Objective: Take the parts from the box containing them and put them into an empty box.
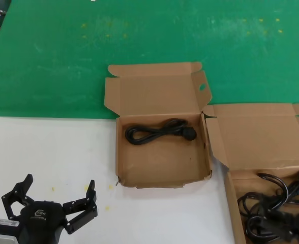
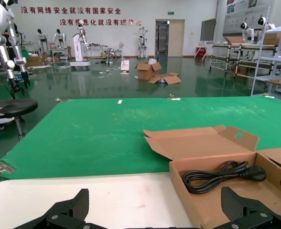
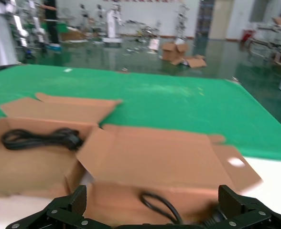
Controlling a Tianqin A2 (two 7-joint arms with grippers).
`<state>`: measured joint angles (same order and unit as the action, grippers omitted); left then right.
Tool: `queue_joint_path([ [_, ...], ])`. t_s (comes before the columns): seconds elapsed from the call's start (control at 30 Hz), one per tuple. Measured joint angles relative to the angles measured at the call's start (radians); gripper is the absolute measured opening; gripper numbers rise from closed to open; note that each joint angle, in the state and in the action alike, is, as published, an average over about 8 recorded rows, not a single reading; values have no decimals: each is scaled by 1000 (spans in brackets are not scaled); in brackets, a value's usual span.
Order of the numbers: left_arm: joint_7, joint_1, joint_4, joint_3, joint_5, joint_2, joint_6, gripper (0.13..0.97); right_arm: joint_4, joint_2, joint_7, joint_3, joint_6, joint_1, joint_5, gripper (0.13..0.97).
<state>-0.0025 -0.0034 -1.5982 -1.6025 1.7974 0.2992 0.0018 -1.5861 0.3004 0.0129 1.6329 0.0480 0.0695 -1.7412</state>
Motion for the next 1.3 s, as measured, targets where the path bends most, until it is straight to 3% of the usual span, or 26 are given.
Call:
queue_joint_path([
  [1.3,1,2,-1,1,1,0,-1,966,-8,0,-7,-18,-27,-39,-33,966],
])
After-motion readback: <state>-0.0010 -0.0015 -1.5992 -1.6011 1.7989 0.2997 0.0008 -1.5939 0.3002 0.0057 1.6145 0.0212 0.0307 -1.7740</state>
